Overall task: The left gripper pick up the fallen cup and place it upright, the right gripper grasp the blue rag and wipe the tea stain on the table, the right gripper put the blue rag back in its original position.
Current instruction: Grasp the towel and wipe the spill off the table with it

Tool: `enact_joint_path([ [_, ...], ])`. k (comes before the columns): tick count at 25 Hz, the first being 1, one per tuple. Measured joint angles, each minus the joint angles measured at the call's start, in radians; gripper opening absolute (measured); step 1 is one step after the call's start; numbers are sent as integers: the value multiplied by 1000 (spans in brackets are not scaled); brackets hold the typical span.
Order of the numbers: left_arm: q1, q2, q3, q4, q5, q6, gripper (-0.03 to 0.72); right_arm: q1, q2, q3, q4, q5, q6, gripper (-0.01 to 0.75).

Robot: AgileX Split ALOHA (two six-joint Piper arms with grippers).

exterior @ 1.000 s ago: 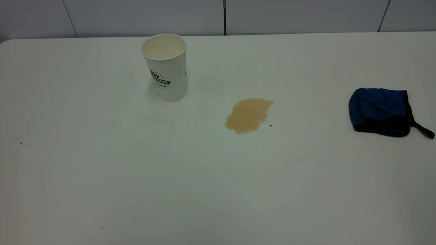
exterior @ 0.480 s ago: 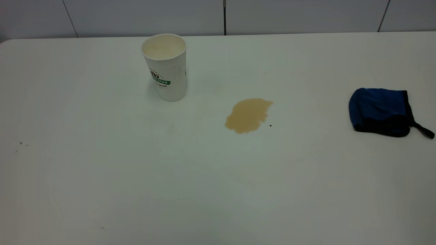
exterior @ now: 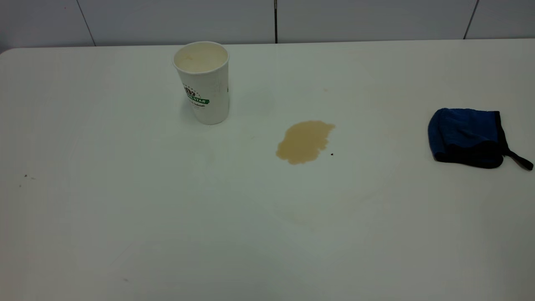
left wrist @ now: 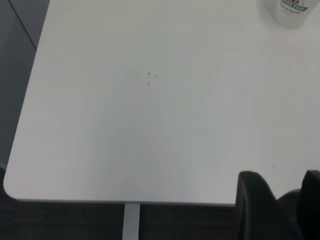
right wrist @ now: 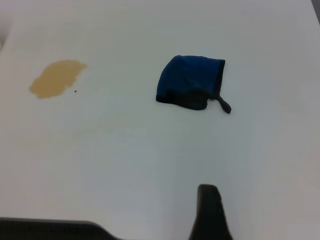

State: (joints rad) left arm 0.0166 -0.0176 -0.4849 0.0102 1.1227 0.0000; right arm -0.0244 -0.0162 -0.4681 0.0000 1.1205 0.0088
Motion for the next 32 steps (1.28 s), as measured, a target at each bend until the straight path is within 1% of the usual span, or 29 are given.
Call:
enact_joint_path([
  [10, 0, 0, 0, 0, 0, 0, 240, 0, 0, -2, 7, -3, 0, 586],
  [14, 0, 0, 0, 0, 0, 0, 240, 0, 55, -53, 9, -28, 0, 588],
  [18, 0, 0, 0, 0, 0, 0, 240, 0, 294, -134, 24, -93, 8, 628],
  [24, 0, 0, 0, 0, 0, 0, 240, 0, 755, -242, 30, -253, 27, 718],
  [28, 0, 0, 0, 0, 0, 0, 240, 0, 1055, -307, 80, -365, -40, 729],
  [32, 0, 0, 0, 0, 0, 0, 240, 0, 1334, -391, 146, -435, -76, 729],
])
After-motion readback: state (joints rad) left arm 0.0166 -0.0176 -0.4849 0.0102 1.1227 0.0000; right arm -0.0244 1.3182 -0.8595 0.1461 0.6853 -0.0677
